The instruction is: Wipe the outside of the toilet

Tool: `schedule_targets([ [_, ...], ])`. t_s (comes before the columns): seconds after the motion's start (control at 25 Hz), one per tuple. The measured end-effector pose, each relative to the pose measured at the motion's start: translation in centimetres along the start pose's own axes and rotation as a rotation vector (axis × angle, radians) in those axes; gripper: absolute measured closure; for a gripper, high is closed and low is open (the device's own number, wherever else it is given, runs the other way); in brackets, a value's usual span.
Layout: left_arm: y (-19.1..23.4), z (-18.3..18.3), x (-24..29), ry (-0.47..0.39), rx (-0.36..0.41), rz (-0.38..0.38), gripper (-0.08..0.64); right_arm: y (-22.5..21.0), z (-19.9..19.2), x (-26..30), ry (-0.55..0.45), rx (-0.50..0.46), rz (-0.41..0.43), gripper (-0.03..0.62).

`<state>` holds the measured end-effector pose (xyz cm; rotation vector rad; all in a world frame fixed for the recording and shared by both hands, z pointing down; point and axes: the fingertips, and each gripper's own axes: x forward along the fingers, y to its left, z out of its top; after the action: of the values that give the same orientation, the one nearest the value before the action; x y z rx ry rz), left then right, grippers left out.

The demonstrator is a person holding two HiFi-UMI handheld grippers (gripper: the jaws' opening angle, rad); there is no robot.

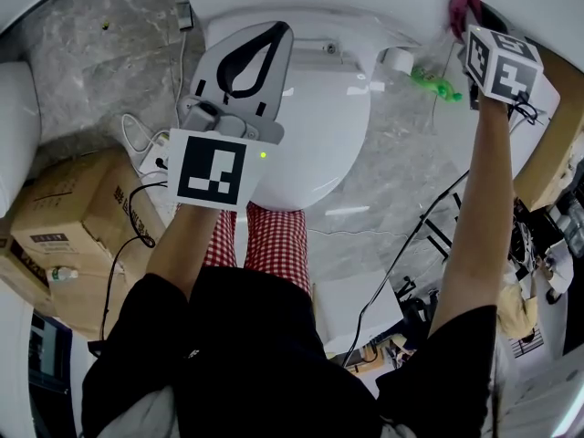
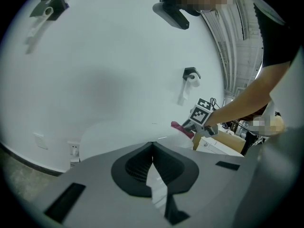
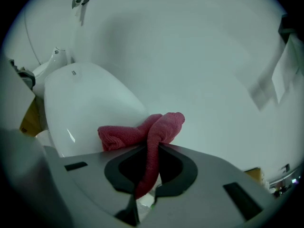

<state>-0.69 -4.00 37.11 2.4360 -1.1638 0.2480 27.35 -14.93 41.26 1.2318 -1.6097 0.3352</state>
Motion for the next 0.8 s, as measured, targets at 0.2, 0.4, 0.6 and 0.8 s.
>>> schedule_targets([
  [0.2,0.3,-0.4,-0.2,0.005,0.010,0.002,0.551,-0.2,-0.6,0.1,-0.001,0.055,-0.011,0.538],
  [0.4,0.3,-0.5,-0.6,0.005,0.009,0.000,0.551,-0.3,-2.3,0.3,0.043,0.135,-0.002,0.538],
  [0.6,1.3,-0.9,-1.1,0.018,0.001,0.016,0.551,-1.0,-5.0,-0.9,0.113,0.048,-0.045,0.538],
  [0.8,1.8,-0.7,-1.3,0.007,-0.004,0.027,0.551,-3.6,-4.3,-3.9,0.009,0.108,-0.135,0.538],
])
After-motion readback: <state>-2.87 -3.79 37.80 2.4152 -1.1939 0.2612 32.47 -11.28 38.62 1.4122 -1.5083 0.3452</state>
